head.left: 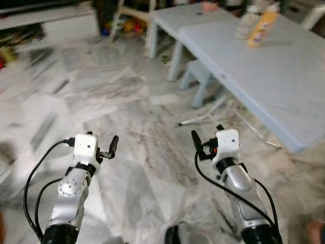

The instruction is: Restocking fridge

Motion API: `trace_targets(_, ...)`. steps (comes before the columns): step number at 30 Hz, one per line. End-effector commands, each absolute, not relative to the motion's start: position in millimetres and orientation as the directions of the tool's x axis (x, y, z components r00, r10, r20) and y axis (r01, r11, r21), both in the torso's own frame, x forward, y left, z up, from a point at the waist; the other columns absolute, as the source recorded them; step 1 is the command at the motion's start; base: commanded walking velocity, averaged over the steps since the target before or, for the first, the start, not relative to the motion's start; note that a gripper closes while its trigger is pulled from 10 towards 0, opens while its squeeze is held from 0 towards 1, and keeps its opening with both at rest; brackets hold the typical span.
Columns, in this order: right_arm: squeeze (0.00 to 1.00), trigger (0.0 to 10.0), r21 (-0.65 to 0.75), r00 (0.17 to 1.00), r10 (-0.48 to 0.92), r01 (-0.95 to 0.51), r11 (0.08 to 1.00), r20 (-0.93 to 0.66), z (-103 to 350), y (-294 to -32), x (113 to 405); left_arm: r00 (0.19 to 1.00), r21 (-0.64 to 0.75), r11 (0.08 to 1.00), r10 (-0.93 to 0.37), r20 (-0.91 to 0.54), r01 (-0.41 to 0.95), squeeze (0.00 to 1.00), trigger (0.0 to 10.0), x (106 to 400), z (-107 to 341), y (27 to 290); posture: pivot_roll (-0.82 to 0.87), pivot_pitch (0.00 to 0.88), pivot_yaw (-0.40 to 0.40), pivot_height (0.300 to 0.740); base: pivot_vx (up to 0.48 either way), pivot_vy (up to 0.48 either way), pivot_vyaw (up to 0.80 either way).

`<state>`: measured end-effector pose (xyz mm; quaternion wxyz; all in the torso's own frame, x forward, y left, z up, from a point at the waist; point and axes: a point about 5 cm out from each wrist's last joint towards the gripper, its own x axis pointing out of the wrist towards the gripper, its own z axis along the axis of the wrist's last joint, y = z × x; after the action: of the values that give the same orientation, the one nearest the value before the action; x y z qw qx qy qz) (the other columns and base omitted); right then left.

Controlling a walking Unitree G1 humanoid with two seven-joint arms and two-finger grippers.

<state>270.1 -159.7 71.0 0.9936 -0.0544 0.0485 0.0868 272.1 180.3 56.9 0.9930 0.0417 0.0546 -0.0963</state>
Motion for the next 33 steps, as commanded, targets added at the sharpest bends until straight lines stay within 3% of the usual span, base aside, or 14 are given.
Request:
trace_targets(1, 0.0, 10.0, -0.104, 0.983, 0.148, -0.159, 0.982, -0.107, 70.8, -162.0, 270.8, 0.973, 0.085, 0.975, -0.197, -0.118, 0.207, 0.0, 10.0, 271.8, 57.4, 181.9, -0.04, 0.077, -0.048, 0.74, 0.469, 0.0, -0.8)
trace_targets(11, 0.0, 10.0, -0.11, 0.985, 0.144, -0.154, 0.982, -0.093, 71.9, -160.8, 272.1, 0.976, 0.072, 0.978, -0.186, -0.115, 0.194, 0.0, 10.0, 273.8, 57.7, 182.1, -0.04, 0.075, -0.047, 0.74, 0.46, 0.0, -0.8)
trace_targets(16, 0.0, 10.0, -0.112, 0.986, 0.155, -0.161, 0.981, -0.062, 76.1, -159.7, 271.9, 0.977, 0.072, 0.978, -0.186, -0.106, 0.194, 0.0, 10.0, 274.2, 58.6, 182.1, -0.04, 0.07, -0.046, 0.74, 0.428, 0.0, 0.0)
trace_targets(33, 0.0, 10.0, -0.133, 0.983, 0.18, -0.176, 0.975, 0.026, 93.4, -154.7, 282.1, 0.987, 0.099, 0.982, -0.158, -0.022, 0.159, 0.0, 10.0, 288.1, 80.4, 188.6, -0.03, 0.088, -0.047, 0.74, 0.402, 0.262, 0.0)
